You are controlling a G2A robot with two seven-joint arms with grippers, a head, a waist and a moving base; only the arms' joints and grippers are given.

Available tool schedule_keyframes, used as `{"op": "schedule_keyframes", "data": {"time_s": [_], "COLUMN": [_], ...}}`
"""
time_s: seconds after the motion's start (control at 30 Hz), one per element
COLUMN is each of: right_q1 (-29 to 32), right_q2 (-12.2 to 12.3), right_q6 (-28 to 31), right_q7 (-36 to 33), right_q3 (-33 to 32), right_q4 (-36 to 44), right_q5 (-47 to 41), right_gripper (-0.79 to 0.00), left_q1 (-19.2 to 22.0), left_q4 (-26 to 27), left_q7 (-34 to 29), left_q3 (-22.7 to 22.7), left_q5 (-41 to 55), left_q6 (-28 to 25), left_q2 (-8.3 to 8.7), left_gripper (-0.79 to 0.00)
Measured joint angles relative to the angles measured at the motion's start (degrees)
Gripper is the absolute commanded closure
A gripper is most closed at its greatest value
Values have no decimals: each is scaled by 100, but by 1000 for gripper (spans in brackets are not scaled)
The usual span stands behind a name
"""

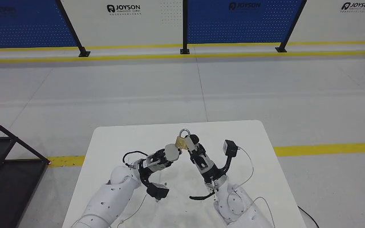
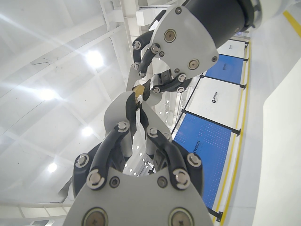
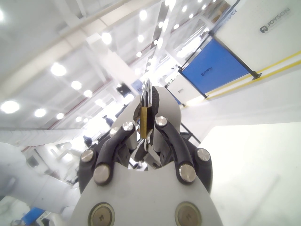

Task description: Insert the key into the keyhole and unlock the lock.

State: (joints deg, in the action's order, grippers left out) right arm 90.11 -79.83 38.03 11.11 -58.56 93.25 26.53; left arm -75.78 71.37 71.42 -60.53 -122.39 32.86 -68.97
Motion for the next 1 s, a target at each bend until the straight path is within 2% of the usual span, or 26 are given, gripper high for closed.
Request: {"op": "schedule_keyframes", "data": {"time_s": [0.1, 0.2, 0.23, 0.27, 0.33, 0.37, 0.53, 0.67, 0.77, 0.87, 1.0], "right_q1": [5, 12, 16, 21, 35, 41, 68, 71, 36, 15, 141], "right_q2": [-4, -9, -11, -13, -24, -29, -69, -107, -125, -121, -43], "right_q6": [-3, -5, 0, 7, 21, 28, 104, 183, 18, -176, -430], "right_q7": [40, 88, 111, 143, 286, 348, 744, 1134, 1169, 1032, 453], "right_q3": [4, 11, 14, 17, 18, 24, 64, 94, 128, 109, -76], "right_q4": [-4, 5, 8, 10, 22, 21, 23, -24, -95, -91, 169], "right_q5": [-20, -24, -27, -33, -37, -20, -55, 70, 260, 415, 613], "right_gripper": [0, 0, 0, 0, 0, 0, 0, 0, 0, 0, 0], "left_q1": [-22, -44, -46, -50, -66, -74, -193, -351, -411, -442, -502], "left_q4": [39, 72, 83, 95, 137, 160, 360, 542, 556, 504, 469], "left_q7": [-78, -111, -120, -128, -141, -155, -313, -467, -447, -488, -608], "left_q3": [-16, -14, -17, -21, -34, -46, -161, -295, -404, -563, -810], "left_q5": [-76, -106, -107, -107, -101, -106, -164, -103, -55, -155, -545], "left_q6": [77, 111, 119, 128, 141, 155, 312, 467, 447, 488, 607], "left_q2": [-4, -10, -11, -13, -15, -14, -5, 1, 13, 36, 93], "left_gripper": [-289, -376, -440, -465, -570, -591, -625, -699, -677, -665, -650]}}
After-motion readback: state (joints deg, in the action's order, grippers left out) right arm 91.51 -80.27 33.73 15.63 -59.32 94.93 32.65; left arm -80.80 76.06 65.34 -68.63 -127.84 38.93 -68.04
